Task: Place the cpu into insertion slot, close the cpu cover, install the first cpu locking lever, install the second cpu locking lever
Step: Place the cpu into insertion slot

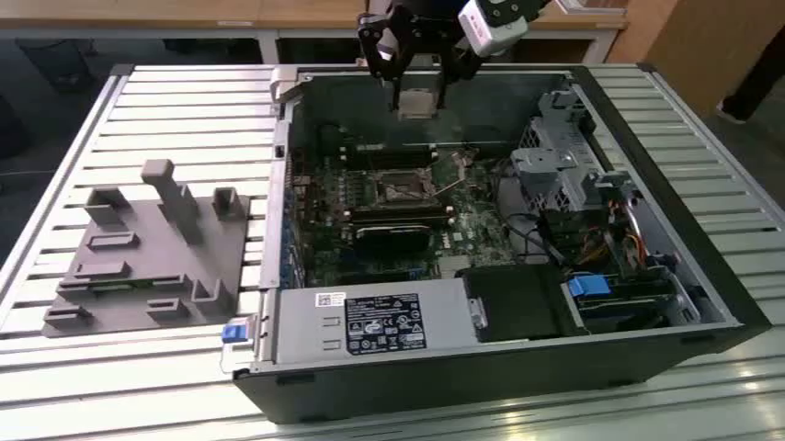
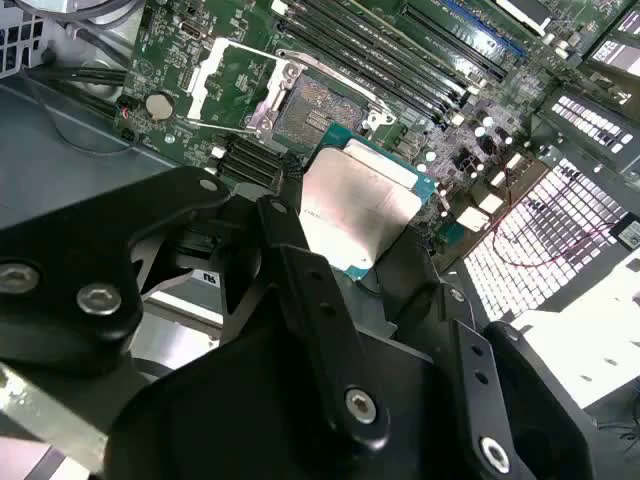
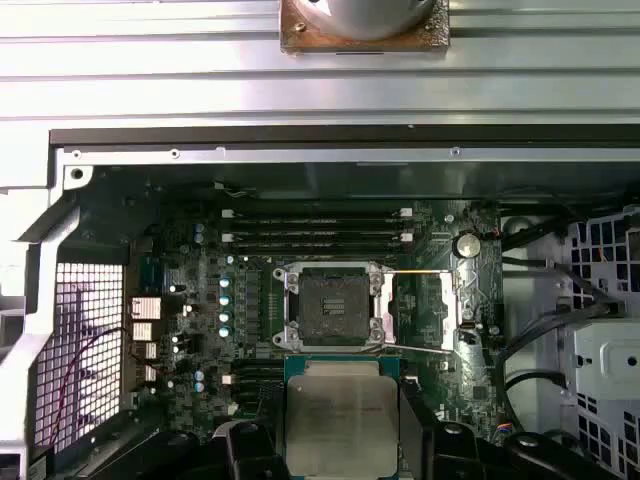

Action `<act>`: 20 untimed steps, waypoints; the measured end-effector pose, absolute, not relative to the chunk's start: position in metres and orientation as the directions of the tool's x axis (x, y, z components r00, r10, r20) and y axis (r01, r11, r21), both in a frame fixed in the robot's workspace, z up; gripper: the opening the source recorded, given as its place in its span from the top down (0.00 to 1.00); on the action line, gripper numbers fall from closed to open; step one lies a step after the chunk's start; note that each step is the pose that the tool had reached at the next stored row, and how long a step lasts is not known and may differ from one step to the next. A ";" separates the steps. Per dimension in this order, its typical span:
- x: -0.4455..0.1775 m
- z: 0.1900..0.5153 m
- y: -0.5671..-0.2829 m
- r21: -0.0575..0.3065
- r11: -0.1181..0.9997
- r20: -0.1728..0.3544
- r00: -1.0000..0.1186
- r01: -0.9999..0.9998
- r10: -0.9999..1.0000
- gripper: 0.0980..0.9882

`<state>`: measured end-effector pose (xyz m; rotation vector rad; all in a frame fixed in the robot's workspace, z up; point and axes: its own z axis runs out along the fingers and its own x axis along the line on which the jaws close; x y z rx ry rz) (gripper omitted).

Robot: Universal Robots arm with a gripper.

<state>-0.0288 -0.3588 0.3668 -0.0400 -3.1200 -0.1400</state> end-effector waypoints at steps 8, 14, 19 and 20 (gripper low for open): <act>-0.029 0.367 -0.359 0.089 0.996 0.019 -0.999 0.030 0.028 0.50; -0.029 0.367 -0.359 0.089 0.995 0.019 -0.999 0.041 0.039 0.50; -0.029 0.367 -0.359 0.089 0.995 0.019 -0.999 0.049 0.048 0.50; -0.029 0.367 -0.359 0.089 0.995 0.019 -0.999 0.051 0.050 0.50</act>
